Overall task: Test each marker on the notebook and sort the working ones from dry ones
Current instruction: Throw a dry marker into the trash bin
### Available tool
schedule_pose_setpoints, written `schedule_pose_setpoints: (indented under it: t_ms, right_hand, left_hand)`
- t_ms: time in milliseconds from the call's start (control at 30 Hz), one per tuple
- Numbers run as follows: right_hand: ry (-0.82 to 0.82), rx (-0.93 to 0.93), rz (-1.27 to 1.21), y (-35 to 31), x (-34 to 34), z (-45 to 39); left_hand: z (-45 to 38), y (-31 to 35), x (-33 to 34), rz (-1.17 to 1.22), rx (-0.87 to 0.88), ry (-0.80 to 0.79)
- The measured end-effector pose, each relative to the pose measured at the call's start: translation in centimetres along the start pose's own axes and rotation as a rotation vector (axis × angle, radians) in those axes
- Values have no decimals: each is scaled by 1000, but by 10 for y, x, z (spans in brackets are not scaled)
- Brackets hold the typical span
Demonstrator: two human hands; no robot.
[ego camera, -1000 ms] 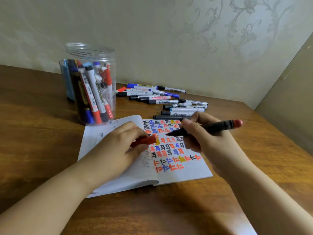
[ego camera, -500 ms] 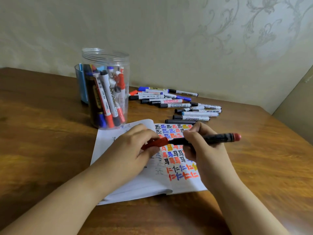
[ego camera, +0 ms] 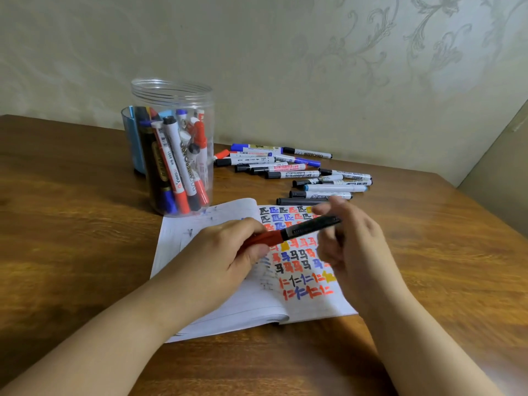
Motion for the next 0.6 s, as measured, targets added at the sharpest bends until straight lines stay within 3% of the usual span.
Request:
schedule_pose_setpoints:
  t_ms: [100,267,600]
  right_hand:
    - [84,-22,-22,-4,-9,-3]
    - [32,-74,200,3,2,4]
    - [-10,-101,233,6,10,9]
  left_hand:
    - [1,0,0,-3,-2,7]
    - [0,-7,-5,-41,-4,31]
    - [2,-11,-6,-67,-13,9]
Point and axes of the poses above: each hand's wrist, its own z-axis away from the middle knuckle, its own x-axis out of the palm, y = z × x, the point moved 4 cm from there along -z, towards the middle knuckle, and after that the axes turned 7 degrees about y, right-handed, at the moved point
